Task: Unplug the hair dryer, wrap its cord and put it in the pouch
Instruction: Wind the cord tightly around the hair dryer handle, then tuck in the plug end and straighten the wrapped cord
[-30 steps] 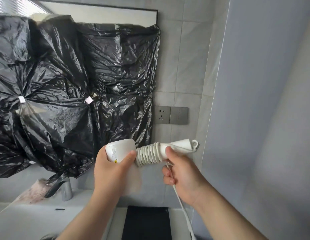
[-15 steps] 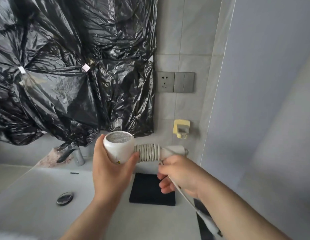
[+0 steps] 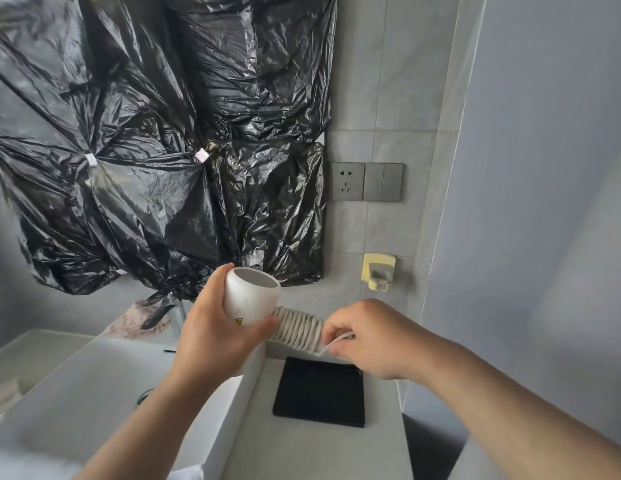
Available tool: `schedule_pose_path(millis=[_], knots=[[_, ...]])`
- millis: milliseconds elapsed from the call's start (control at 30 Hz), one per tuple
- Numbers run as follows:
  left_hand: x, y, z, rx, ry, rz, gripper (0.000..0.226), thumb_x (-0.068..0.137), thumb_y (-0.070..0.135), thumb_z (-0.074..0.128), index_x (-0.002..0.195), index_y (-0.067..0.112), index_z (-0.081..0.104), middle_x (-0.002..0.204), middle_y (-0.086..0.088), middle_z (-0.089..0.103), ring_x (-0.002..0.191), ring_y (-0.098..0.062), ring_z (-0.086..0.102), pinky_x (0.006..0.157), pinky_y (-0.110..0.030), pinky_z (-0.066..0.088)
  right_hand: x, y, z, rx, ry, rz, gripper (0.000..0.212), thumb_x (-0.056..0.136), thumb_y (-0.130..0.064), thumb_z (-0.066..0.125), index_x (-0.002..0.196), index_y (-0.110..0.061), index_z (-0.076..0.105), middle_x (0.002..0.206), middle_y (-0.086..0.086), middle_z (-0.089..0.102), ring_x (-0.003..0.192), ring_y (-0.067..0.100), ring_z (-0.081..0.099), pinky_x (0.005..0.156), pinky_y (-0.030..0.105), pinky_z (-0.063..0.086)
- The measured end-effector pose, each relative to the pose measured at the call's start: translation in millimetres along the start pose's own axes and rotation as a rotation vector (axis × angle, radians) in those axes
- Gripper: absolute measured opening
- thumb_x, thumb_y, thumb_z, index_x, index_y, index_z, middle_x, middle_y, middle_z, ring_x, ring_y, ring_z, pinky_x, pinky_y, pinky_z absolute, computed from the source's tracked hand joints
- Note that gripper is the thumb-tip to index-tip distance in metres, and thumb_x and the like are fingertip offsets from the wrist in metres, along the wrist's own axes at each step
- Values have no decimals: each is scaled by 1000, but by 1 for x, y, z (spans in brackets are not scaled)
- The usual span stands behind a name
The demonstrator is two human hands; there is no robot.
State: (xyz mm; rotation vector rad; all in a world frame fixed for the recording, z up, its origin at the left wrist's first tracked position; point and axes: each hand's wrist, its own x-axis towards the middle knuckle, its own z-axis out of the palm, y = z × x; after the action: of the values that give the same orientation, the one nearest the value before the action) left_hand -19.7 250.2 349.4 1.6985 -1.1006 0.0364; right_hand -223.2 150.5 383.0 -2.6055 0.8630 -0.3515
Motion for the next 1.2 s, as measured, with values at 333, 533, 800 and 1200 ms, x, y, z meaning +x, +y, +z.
schedule_pose_path(millis=[333, 533, 800, 1200], knots=[[4, -14, -13, -256, -178, -69, 61, 54, 33, 88, 108, 41, 60, 97, 9, 69, 84, -6, 66, 70, -31, 55, -3, -2, 12, 228, 193, -20, 16, 74, -34, 78, 79, -31, 63, 76, -12, 61, 68, 0, 54, 68, 22, 48], [-4, -52, -9, -621, -406, -294, 77, 41, 47, 93, 106, 14, 67, 96, -24, 72, 78, -34, 69, 63, -46, 59, -5, -10, 16, 1081, -68, 105, 22, 87, 0, 64, 75, -18, 69, 68, -3, 66, 61, 8, 61, 60, 20, 50], [-54, -107, 20, -838, -503, -585, 55, 62, 26, 84, 111, 6, 67, 96, -25, 75, 78, -38, 73, 65, -48, 59, -2, -14, 98, 1393, 66, 273, 9, 84, -10, 62, 78, -11, 69, 69, -1, 69, 59, 9, 65, 49, 21, 49], [-141, -211, 114, -812, -289, -889, 30, 89, 30, 69, 110, 9, 71, 96, -16, 78, 90, -35, 75, 77, -45, 60, 5, 63, 243, 1227, 94, 236, 51, 67, -6, 57, 116, -17, 63, 103, 2, 68, 96, 16, 58, 87, 37, 44]])
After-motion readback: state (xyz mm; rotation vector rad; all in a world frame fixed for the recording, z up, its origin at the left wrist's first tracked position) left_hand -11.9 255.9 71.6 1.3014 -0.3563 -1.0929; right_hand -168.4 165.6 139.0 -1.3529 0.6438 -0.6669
